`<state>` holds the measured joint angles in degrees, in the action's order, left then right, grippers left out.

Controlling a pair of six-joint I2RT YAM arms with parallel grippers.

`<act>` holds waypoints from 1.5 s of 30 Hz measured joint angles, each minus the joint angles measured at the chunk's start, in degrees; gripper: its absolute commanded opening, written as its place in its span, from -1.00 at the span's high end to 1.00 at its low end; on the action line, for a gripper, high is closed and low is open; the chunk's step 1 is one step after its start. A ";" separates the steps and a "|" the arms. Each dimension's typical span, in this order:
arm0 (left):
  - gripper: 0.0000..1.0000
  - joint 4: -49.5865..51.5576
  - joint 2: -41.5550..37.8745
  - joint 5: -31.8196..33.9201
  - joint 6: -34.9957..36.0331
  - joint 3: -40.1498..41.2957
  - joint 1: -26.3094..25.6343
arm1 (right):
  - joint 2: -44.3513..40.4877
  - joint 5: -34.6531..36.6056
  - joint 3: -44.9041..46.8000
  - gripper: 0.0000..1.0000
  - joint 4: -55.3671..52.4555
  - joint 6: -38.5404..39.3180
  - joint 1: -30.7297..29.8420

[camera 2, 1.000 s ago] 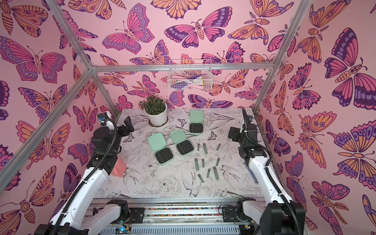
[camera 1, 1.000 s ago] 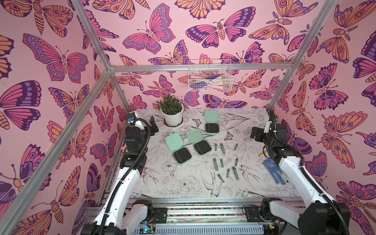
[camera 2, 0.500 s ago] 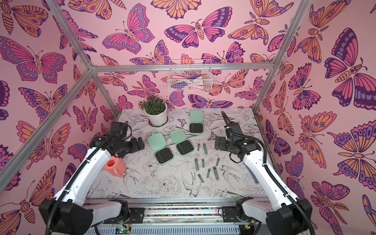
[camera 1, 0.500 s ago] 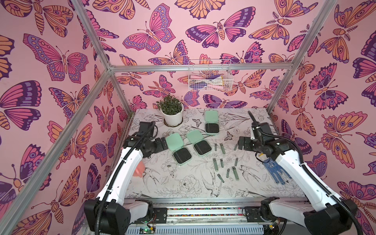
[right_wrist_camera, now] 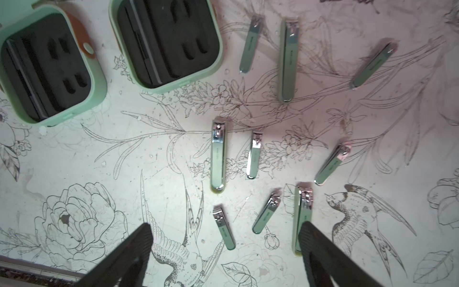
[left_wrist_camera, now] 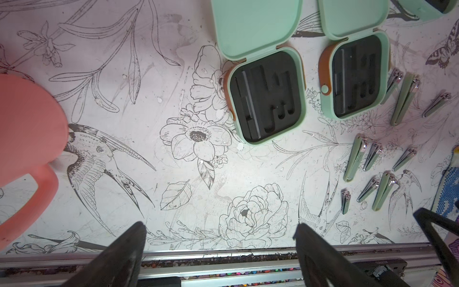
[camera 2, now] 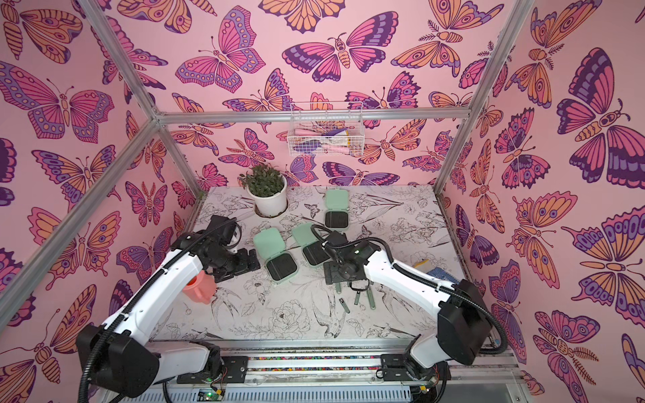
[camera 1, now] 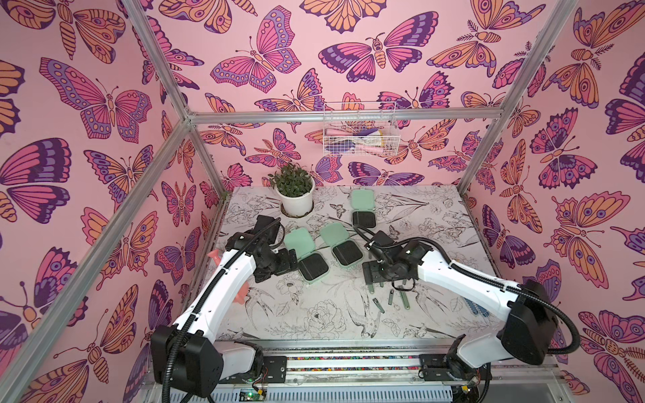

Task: Organize nail clipper sets
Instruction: Pick up the nail clipper from the center of the board.

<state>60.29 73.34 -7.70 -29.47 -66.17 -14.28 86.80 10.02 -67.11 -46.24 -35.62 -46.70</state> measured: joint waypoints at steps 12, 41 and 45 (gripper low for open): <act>-0.63 -1.70 -7.43 -0.50 -1.97 3.13 0.00 | 10.60 0.22 -4.02 -0.41 3.26 0.44 -3.37; -0.41 -3.30 -9.16 -1.57 -3.67 3.69 0.00 | 16.33 -0.66 2.27 0.19 10.97 -1.66 1.36; -0.40 -3.30 -9.16 -1.79 -3.93 3.69 0.00 | 16.46 -0.68 2.43 0.22 11.61 -1.68 1.57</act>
<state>56.99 64.18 -9.50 -33.41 -62.48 -14.28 103.26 9.34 -64.69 -34.63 -37.30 -45.12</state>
